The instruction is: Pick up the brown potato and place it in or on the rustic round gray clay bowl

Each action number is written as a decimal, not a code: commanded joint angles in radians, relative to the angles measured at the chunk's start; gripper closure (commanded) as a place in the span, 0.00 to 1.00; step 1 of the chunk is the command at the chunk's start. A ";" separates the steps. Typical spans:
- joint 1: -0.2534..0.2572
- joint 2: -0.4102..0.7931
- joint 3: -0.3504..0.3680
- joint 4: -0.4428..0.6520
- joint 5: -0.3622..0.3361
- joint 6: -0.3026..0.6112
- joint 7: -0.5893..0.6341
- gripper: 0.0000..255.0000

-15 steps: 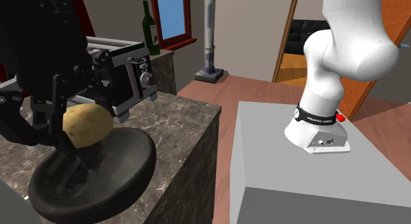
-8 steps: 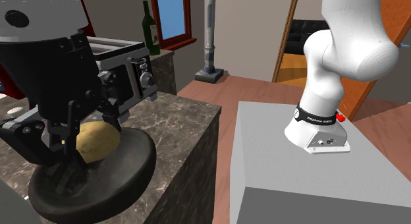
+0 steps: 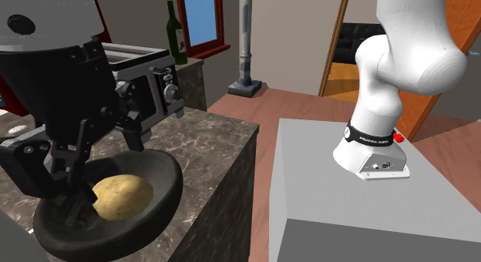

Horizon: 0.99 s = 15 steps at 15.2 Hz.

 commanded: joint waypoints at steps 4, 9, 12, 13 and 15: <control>0.000 0.000 0.000 0.000 0.000 0.000 0.000 0.00; 0.003 -0.026 0.009 0.093 0.018 -0.116 -0.013 0.00; 0.003 -0.026 0.009 0.093 0.018 -0.116 -0.013 0.00; 0.003 -0.026 0.009 0.093 0.018 -0.116 -0.013 0.00; 0.003 -0.026 0.009 0.093 0.018 -0.116 -0.013 0.00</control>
